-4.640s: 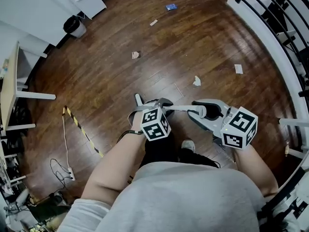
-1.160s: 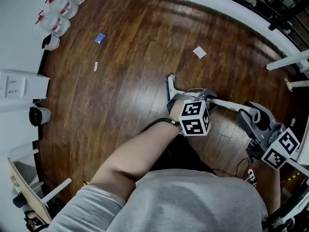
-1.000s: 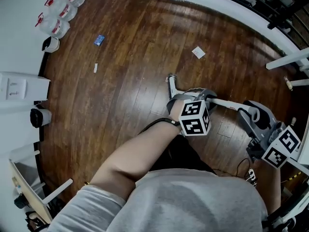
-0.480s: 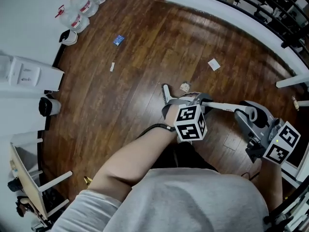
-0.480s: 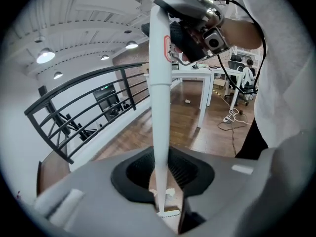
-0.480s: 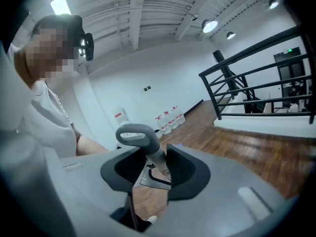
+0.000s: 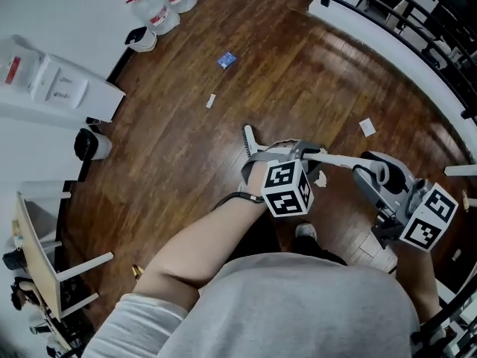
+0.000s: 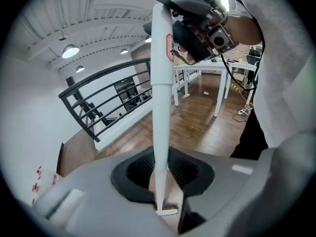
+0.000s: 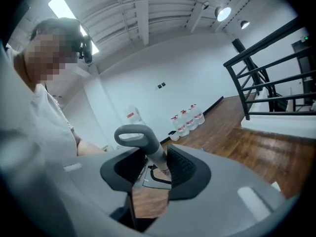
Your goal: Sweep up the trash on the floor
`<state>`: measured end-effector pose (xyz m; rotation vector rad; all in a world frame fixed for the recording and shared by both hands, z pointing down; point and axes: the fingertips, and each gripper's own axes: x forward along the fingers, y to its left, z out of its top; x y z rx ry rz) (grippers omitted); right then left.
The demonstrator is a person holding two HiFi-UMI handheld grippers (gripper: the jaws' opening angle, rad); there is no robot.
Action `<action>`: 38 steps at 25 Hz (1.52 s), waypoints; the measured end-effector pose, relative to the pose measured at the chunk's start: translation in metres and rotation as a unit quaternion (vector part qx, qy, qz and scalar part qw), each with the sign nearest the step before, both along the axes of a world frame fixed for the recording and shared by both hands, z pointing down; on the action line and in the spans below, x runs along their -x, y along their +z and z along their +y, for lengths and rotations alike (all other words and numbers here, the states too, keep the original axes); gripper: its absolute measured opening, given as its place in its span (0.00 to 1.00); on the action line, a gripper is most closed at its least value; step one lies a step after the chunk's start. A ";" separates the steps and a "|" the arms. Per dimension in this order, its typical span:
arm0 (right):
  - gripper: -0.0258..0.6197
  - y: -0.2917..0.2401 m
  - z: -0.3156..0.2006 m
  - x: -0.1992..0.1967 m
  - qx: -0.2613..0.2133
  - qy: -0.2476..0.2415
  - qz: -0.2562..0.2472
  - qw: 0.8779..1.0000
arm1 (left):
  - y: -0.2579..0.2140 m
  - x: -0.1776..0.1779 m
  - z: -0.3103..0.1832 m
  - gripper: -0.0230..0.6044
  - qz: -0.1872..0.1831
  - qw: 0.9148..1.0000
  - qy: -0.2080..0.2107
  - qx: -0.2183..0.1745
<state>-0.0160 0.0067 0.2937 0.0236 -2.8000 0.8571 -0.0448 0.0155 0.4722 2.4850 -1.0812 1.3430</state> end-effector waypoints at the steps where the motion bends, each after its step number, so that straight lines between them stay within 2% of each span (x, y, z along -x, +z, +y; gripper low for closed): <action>1: 0.25 -0.003 0.003 0.023 0.001 -0.004 0.000 1.000 | -0.002 0.022 0.003 0.16 0.003 1.000 -0.004 0.000; 8: 0.26 -0.001 0.016 0.190 0.010 -0.028 0.019 0.999 | 0.001 0.178 0.021 0.16 0.024 0.999 -0.017 0.019; 12: 0.26 0.009 0.019 0.269 0.017 -0.041 0.025 0.999 | 0.010 0.258 0.028 0.16 0.026 0.999 -0.023 0.030; 16: 0.26 0.017 0.019 0.325 0.036 -0.049 0.014 0.998 | 0.016 0.319 0.031 0.16 0.017 0.999 -0.037 0.032; 21: 0.26 0.027 0.012 0.376 0.050 -0.051 0.000 0.997 | 0.023 0.376 0.027 0.16 0.003 0.998 -0.050 0.038; 24: 0.26 0.041 0.007 0.387 0.062 -0.041 -0.007 0.997 | 0.034 0.393 0.023 0.16 -0.011 0.998 -0.039 0.047; 30: 0.27 0.073 -0.011 0.391 0.085 0.001 -0.015 0.996 | 0.063 0.403 0.006 0.16 -0.030 0.997 0.006 0.072; 34: 0.27 0.101 -0.022 0.385 0.095 0.028 -0.005 0.995 | 0.091 0.397 -0.006 0.16 -0.037 0.994 0.045 0.092; 38: 0.27 0.114 -0.032 0.371 0.085 0.045 0.016 0.995 | 0.105 0.379 -0.020 0.16 -0.024 0.992 0.077 0.092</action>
